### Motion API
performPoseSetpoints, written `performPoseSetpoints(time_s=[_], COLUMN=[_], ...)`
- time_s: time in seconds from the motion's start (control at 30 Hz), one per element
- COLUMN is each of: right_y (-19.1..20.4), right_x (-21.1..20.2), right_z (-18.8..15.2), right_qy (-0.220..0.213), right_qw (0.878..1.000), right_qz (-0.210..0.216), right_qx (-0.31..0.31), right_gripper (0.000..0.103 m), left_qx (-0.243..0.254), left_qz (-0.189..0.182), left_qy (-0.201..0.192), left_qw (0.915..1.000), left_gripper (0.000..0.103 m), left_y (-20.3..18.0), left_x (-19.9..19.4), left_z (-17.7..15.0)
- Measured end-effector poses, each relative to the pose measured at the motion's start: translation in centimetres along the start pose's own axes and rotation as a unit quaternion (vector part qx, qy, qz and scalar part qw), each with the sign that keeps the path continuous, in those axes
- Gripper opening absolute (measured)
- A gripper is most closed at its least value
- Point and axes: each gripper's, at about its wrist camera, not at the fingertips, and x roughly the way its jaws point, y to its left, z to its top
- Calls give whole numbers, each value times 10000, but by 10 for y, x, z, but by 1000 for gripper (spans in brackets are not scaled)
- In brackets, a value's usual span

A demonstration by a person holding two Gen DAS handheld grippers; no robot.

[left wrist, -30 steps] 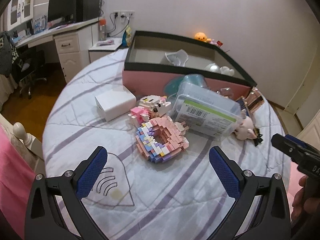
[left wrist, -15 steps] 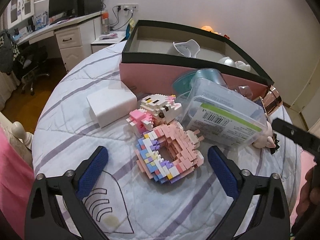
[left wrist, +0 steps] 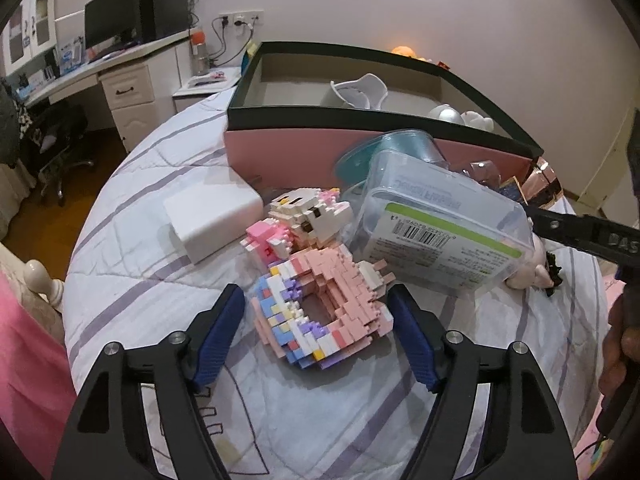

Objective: Organize rigid objects
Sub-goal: 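Grasp the pink block donut with the left tool while the right tool grasps the blue-and-gold box, then carry both items into the pink box and open both tools to release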

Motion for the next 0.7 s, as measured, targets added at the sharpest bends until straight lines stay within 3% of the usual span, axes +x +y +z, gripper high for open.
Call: performPoseSetpoints(time_s=[0.1, 0.7], right_y=[4, 13], right_x=[2, -42], right_z=[2, -14], right_qy=[45, -342], right_qw=[9999, 9994], right_qz=[-87, -27], right_qx=[-92, -97], right_gripper=[18, 15], left_qx=[-34, -141], left_qz=[-129, -283], left_qy=[-33, -318], left_qw=[9999, 9990], left_gripper=[63, 63], left_y=[3, 11], left_x=[-1, -36], left_z=[1, -5])
